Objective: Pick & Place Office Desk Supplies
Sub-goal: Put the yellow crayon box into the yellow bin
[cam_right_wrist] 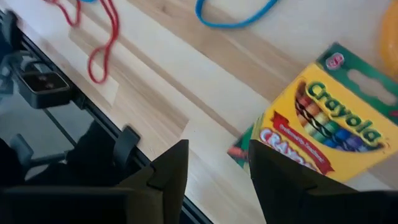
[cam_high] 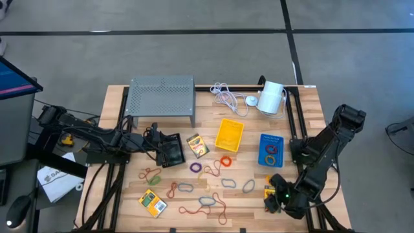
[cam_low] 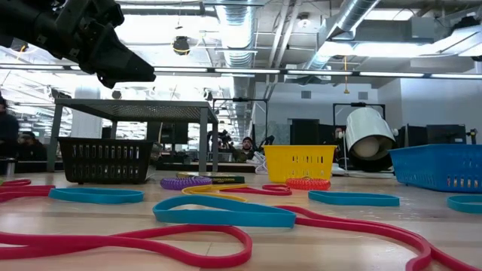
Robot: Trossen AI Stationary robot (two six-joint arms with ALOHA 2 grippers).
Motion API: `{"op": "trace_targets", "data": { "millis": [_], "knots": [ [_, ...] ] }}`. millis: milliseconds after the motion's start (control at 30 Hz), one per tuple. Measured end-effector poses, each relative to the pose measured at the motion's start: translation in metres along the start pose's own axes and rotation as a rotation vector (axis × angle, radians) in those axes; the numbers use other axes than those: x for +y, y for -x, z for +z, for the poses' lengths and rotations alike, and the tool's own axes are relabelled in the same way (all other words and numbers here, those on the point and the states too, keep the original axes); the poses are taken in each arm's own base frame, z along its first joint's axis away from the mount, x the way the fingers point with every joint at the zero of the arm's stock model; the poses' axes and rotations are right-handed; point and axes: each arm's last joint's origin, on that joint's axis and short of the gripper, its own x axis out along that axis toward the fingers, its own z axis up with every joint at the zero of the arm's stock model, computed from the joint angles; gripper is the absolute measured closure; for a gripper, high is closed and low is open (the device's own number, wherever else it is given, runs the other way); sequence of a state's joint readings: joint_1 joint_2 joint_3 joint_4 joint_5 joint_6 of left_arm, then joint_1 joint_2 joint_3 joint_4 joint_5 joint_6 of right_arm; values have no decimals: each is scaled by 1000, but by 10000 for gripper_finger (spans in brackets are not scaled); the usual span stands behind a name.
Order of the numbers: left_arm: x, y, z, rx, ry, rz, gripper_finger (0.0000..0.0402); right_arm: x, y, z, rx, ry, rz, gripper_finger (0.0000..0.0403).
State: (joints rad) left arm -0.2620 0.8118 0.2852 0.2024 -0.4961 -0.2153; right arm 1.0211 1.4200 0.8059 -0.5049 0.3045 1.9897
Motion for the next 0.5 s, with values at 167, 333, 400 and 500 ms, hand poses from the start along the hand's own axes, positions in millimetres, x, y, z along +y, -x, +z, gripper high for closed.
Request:
{"op": "trace_targets", "data": {
  "millis": [167, 333, 400, 500],
  "knots": [
    [0, 0, 0, 0, 0, 0, 279, -3, 1, -3, 18, -35, -22, 241],
    [0, 0, 0, 0, 0, 0, 279, -12, 2, -8, 58, -114, -111, 252],
    [0, 0, 0, 0, 0, 0, 279, -16, 1, -12, 60, -131, -144, 254],
    [0, 0, 0, 0, 0, 0, 279, -21, -5, -17, 58, -129, -169, 250]
  ]
}}
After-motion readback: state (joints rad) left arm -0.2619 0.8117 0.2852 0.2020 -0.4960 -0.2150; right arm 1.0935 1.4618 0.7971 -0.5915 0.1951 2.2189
